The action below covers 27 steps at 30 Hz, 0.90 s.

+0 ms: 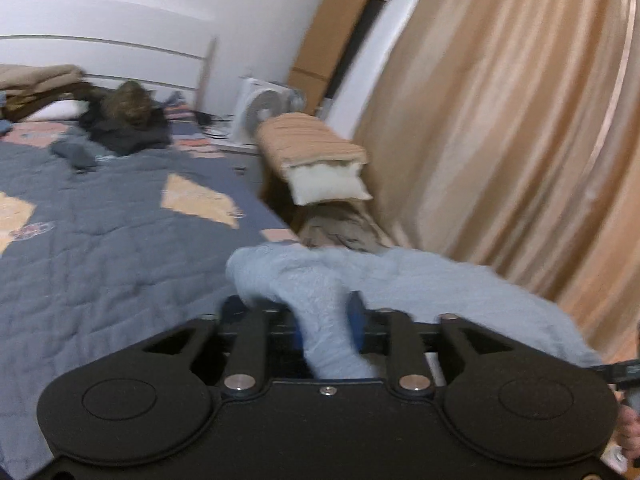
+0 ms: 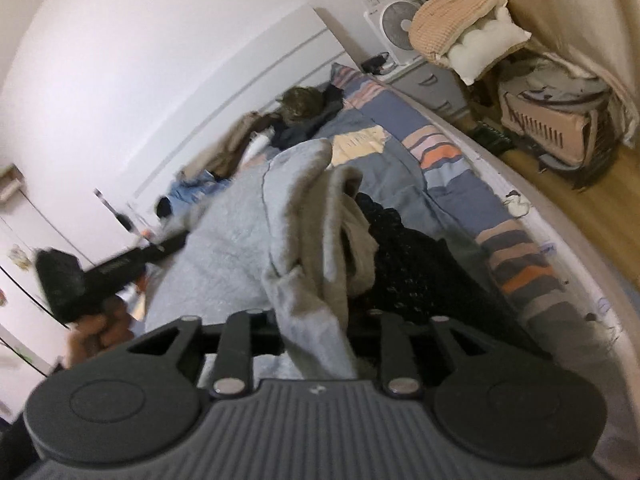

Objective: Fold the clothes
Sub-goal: 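Carry the grey shirt with both tools over the dark clothes stack, then lower the grey shirt onto the dark clothes stack and open both tools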

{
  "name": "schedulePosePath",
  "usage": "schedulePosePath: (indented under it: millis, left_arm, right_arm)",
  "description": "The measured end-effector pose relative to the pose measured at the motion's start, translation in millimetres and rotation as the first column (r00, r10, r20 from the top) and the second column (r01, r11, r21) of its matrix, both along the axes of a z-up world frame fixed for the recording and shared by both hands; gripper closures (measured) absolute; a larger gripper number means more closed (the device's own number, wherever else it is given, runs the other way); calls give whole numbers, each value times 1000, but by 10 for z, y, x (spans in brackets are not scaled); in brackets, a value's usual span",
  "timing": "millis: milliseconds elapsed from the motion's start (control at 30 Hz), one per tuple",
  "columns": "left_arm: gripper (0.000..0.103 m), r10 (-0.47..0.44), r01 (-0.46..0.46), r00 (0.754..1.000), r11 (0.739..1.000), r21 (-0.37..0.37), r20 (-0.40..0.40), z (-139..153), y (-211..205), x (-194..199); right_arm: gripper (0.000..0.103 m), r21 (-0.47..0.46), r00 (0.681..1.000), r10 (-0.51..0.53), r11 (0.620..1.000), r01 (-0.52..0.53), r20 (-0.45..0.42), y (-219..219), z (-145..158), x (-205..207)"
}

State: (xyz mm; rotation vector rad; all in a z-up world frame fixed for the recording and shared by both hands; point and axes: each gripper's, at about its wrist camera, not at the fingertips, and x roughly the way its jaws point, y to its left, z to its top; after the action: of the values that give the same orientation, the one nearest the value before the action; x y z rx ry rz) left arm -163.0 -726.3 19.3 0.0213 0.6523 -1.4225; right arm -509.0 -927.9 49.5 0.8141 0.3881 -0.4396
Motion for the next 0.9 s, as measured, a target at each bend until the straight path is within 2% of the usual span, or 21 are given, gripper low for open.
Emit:
schedulePosePath:
  millis: [33, 100, 133, 233, 333, 433, 533, 700, 900]
  left_arm:
    - [64, 10, -10, 1000, 1000, 2, -2, -7, 56, 44]
    - [61, 31, -31, 999, 1000, 2, -6, -4, 183, 138]
    - [57, 46, -46, 999, 999, 3, -12, 13, 247, 167]
    - [57, 77, -77, 997, 997, -22, -16, 77, 561, 223]
    - [48, 35, -36, 999, 998, -60, -12, 99, 957, 66]
    - [47, -37, 37, 999, 996, -80, 5, 3, 1270, -266]
    - [47, -94, 92, 995, 992, -82, -19, -179, 1467, -590]
    - [50, -138, 130, 987, 987, -96, -77, -434, 1598, -956]
    - [52, -140, 133, 985, 988, -80, -102, -585, 1467, -1119]
  right_arm:
    - [74, 0, 1000, -9, 1000, 9, 1, -5, 8, -60]
    - [62, 1, 1000, -26, 1000, 26, 2, -15, 25, -180]
    - [61, 1, 999, -35, 999, 35, 3, -20, 33, -239]
    - [60, -1, 998, -64, 998, 64, 22, 31, 79, -438]
    - [60, -3, 997, -67, 998, 67, 36, 110, 100, -540]
    - [60, -1, 996, -77, 997, 77, 40, 179, 78, -597]
    - [60, 1, 995, -87, 996, 87, 46, 251, 56, -643]
    - [59, -6, 996, -88, 996, 88, 30, 325, 17, -588]
    - [58, -10, 994, -107, 994, 107, 32, 349, -5, -570]
